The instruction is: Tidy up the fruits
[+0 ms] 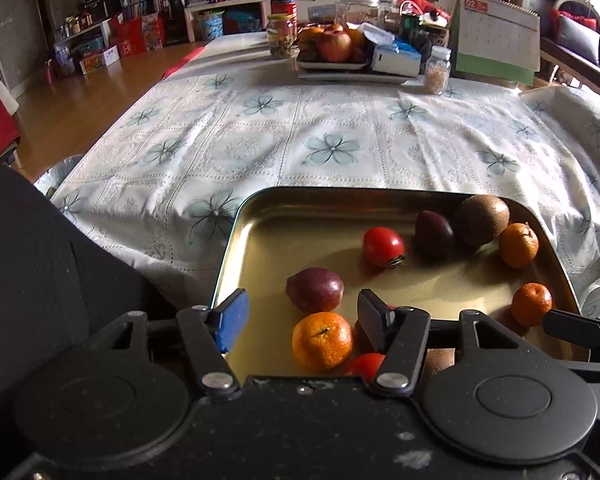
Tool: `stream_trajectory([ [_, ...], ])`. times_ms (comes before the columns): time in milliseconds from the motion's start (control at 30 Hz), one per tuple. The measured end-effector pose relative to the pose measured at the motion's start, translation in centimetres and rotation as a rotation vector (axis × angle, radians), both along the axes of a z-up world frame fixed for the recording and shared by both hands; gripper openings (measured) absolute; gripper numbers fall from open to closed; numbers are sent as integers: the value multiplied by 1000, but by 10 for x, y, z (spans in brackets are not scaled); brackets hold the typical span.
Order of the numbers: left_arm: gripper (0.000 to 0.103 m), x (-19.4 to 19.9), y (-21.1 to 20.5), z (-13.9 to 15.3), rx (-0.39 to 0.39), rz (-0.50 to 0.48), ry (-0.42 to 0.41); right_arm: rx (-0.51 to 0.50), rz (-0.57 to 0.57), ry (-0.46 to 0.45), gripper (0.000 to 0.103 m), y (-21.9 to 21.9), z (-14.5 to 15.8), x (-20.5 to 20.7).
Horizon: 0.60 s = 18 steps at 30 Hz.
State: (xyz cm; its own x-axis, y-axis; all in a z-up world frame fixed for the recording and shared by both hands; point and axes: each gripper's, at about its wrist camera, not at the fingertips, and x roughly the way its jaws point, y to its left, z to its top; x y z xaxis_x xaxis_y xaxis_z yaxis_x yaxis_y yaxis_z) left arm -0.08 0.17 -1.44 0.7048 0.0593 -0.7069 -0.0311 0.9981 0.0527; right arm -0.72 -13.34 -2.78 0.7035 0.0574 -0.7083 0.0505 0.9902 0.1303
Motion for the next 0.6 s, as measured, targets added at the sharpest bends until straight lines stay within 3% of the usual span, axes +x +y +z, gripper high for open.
stream_trajectory([
  [200,62,1,6,0,-66,-33,22,25,-9,6,78,-4,-2,1],
  [333,64,1,5,0,-54,-37,10,27,-15,-9,78,-3,-1,0],
  [600,65,16,18,-8,-169,-11,122,-2,-32,-24,79,-3,-1,-1],
])
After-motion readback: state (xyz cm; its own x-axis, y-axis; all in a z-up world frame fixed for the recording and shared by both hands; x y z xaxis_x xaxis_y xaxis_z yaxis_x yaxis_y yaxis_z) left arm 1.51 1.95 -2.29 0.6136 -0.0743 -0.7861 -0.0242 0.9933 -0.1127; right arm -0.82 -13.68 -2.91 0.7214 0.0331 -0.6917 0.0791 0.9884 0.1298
